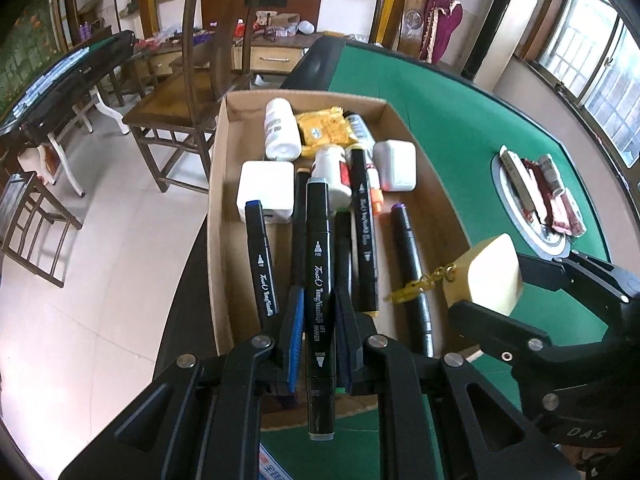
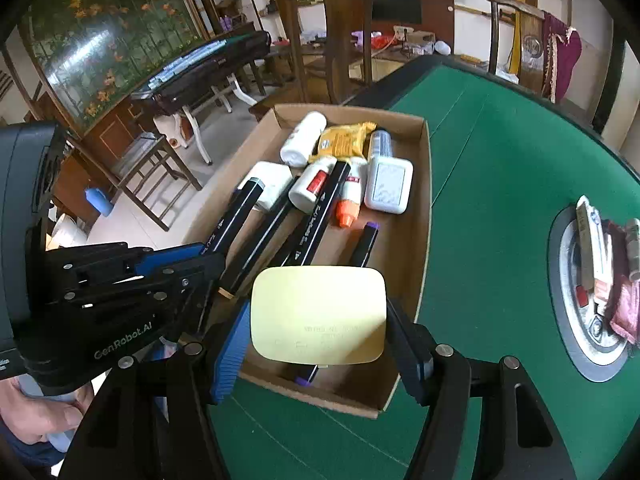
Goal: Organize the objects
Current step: 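Carry the black marker and cream charger to the cardboard tray with both tools, then lower the marker and charger into the tray and open both tools, then move both tools back over the round tray of items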
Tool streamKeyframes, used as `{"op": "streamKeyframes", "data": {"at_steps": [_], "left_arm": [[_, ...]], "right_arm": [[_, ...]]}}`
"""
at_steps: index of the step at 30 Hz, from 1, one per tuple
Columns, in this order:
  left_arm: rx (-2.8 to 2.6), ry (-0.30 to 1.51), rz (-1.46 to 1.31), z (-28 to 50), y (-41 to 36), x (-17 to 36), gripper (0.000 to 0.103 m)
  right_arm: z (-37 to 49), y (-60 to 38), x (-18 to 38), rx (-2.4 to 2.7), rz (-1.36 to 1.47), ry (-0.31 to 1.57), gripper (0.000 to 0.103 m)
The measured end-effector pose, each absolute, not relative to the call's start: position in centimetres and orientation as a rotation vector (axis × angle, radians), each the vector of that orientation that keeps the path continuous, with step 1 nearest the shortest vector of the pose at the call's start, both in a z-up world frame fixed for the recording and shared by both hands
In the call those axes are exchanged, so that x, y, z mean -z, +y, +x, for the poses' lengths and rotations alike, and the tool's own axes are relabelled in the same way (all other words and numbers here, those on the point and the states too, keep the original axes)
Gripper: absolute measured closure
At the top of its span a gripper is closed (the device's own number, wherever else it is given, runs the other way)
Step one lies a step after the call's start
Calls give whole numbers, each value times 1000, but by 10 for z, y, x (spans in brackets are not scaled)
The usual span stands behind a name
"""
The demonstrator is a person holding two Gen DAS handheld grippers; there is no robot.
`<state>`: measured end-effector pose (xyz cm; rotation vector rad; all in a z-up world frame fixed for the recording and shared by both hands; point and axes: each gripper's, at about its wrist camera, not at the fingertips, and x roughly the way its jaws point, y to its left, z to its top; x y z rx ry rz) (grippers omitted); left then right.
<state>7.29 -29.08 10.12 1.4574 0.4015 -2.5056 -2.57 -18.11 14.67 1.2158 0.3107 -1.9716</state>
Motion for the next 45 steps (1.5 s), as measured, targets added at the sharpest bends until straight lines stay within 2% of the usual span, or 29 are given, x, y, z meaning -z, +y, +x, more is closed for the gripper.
{"op": "streamKeyframes", "data": {"at_steps": [8,18,19,21,23,25,36,45], "left_arm": [[2498,403,1525,64,-295,-76,88],[2489,421,1532,67,-300,-69,87],[2489,424,1533,68,-301,-69,86],[2476,427,1534,69,-303,-69,76],[2462,473,1550,71,-308,-66,70],[2459,508,1547,74,-310,-66,70],[2642,525,1440,69,-279,-96,69],[2757,508,1609,10,-196,-99,68]], "right_arm": [[-36,-199,-122,1976,1257,355,33],[-33,-207,-106,1956,1304,396,32],[-33,-209,-104,1949,1311,409,32],[-33,-208,-103,1950,1321,418,32],[-32,-206,-103,1942,1334,415,32],[-31,-201,-106,1945,1327,409,32],[-27,-136,-152,2057,1282,166,30],[-56,1,-158,2285,1417,-57,30]]}}
